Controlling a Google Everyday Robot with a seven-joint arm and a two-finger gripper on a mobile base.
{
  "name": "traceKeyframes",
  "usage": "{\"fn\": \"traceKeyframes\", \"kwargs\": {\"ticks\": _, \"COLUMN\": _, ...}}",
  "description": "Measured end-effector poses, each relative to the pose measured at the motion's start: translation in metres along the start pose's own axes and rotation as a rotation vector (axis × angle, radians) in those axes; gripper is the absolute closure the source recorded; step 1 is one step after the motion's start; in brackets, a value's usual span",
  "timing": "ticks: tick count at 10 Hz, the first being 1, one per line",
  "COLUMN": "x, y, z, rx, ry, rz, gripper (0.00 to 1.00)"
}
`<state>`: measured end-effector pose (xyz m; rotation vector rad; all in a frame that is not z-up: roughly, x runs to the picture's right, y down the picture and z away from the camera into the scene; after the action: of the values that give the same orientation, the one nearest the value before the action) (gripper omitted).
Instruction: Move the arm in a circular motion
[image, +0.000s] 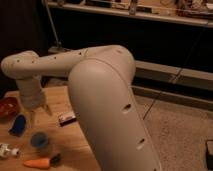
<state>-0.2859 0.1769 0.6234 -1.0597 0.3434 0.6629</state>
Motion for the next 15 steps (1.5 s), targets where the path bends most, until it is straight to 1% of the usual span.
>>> {"fn": "traceKeyframes", "kwargs": {"ticks": 1, "x": 0.020, "y": -0.006, "z": 0.010, "rx": -0.013, "ry": 0.009, "rz": 0.040, "gripper": 0.35}}
{"fn": "traceKeyframes", "kwargs": {"ticks": 2, "x": 0.042, "y": -0.019, "z": 0.015, "rx": -0.017, "ry": 0.015, "rz": 0.100, "gripper": 0.35}}
{"fn": "traceKeyframes", "kwargs": {"ticks": 4, "x": 0.086, "y": -0.048, "z": 0.017, "rx": -0.012, "ry": 0.015, "rz": 0.238, "gripper": 0.35}}
{"fn": "traceKeyframes", "kwargs": {"ticks": 5, "x": 0.114, "y": -0.066, "z": 0.013, "rx": -0.003, "ry": 0.007, "rz": 0.330, "gripper": 0.35}}
{"fn": "traceKeyframes", "kwargs": {"ticks": 6, "x": 0.136, "y": -0.077, "z": 0.008, "rx": 0.005, "ry": -0.004, "rz": 0.402, "gripper": 0.35}}
{"fn": "traceKeyframes", "kwargs": {"ticks": 8, "x": 0.181, "y": -0.095, "z": -0.002, "rx": 0.029, "ry": -0.018, "rz": 0.545, "gripper": 0.35}}
{"fn": "traceKeyframes", "kwargs": {"ticks": 9, "x": 0.204, "y": -0.108, "z": -0.009, "rx": 0.049, "ry": -0.026, "rz": 0.626, "gripper": 0.35}}
{"fn": "traceKeyframes", "kwargs": {"ticks": 11, "x": 0.241, "y": -0.138, "z": -0.019, "rx": 0.090, "ry": -0.040, "rz": 0.760, "gripper": 0.35}}
{"fn": "traceKeyframes", "kwargs": {"ticks": 12, "x": 0.273, "y": -0.179, "z": -0.029, "rx": 0.127, "ry": -0.052, "rz": 0.894, "gripper": 0.35}}
{"fn": "traceKeyframes", "kwargs": {"ticks": 13, "x": 0.287, "y": -0.198, "z": -0.033, "rx": 0.139, "ry": -0.056, "rz": 0.952, "gripper": 0.35}}
{"fn": "traceKeyframes", "kwargs": {"ticks": 14, "x": 0.306, "y": -0.230, "z": -0.039, "rx": 0.156, "ry": -0.061, "rz": 1.034, "gripper": 0.35}}
{"fn": "traceKeyframes", "kwargs": {"ticks": 15, "x": 0.323, "y": -0.273, "z": -0.046, "rx": 0.177, "ry": -0.061, "rz": 1.123, "gripper": 0.35}}
